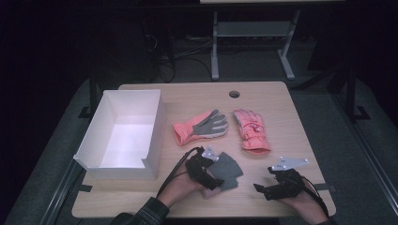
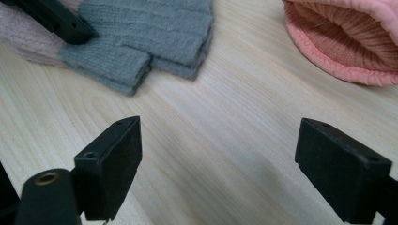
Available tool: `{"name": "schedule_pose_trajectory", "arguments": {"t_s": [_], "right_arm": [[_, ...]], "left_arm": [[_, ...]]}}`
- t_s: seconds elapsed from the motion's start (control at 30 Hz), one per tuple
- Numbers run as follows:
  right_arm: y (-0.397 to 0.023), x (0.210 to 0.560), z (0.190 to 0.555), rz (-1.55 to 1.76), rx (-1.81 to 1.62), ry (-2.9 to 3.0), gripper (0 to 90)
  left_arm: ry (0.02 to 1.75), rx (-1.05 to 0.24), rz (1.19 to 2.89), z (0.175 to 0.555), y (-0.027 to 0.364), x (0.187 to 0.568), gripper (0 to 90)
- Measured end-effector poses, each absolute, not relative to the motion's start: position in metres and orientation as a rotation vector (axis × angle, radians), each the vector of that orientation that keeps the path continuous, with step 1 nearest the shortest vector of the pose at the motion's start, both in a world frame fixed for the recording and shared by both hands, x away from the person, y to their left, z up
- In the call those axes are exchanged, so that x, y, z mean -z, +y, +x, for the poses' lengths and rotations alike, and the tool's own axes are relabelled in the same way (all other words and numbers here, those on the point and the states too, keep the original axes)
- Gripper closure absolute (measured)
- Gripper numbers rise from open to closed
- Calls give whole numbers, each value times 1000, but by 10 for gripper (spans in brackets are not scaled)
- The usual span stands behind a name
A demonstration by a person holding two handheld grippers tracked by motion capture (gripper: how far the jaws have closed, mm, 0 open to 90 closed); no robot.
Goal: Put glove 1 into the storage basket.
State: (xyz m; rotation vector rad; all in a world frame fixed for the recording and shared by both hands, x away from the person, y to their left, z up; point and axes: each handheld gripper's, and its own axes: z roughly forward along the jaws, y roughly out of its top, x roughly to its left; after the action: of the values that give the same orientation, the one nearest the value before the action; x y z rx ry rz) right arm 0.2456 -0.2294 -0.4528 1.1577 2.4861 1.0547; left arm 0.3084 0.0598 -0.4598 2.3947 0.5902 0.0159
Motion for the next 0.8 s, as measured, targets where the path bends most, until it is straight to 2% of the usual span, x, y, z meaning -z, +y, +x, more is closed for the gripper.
{"name": "schedule_pose_trajectory", "arguments": {"t_s": [0.2, 0.23, 0.33, 0.47, 0.8], "right_arm": [[-229, 453, 245, 1156, -1053, 2480, 144], [-230, 454, 246, 1165, -1057, 2471, 140], [-231, 454, 246, 1163, -1060, 2462, 140], [-230, 453, 245, 1176, -1076, 2438, 140], [-232, 454, 246, 1194, -1084, 2400, 135]], "left_arm": [[550, 33, 2428, 306, 56, 457, 259], [545, 44, 2430, 306, 56, 456, 349], [539, 86, 2432, 306, 56, 455, 501], [533, 113, 2443, 306, 55, 451, 608], [569, 156, 2422, 306, 60, 433, 638]]}}
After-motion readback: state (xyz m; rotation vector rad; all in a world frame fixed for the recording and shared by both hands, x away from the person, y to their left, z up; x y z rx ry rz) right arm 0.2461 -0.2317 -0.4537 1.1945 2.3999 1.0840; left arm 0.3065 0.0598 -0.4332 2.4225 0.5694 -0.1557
